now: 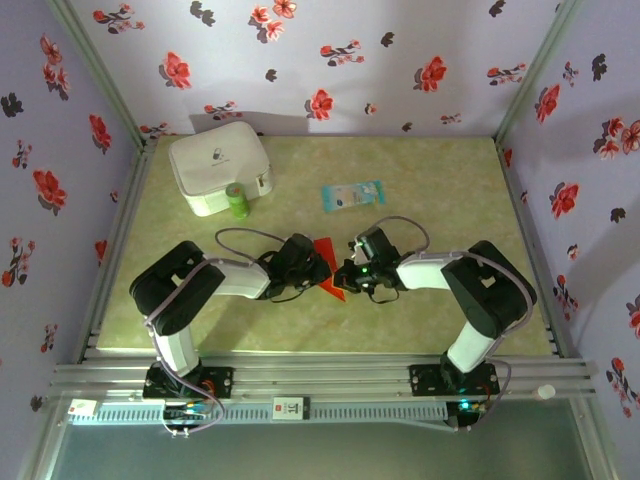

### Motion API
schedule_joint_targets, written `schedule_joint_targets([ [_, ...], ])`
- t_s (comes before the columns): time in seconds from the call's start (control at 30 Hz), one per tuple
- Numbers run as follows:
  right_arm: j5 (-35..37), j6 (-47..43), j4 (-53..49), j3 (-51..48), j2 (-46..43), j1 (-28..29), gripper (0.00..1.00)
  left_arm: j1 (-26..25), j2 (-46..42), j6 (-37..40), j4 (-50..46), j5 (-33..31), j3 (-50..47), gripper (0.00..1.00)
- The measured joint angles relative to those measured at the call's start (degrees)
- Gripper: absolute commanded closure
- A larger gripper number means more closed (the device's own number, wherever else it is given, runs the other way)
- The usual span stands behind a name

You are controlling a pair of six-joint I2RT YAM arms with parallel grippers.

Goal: Fold a paper plane with a square sheet of paper (pick it up from the middle)
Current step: Fourth fold the wing at the center of the table.

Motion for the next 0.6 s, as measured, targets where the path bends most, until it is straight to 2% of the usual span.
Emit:
schedule_joint_targets([
  [0.37,-1.1,-1.4,1.0,-0.5,0.0,-1.0,1.0,4.6,-0.9,5.1,-3.1,5.5,4.5,0.88],
  [0.6,-1.9,-1.9,1.0,-0.8,0.0,-1.5,1.0,6.2,1.7,6.8,-3.5,7.2,5.7,0.88],
])
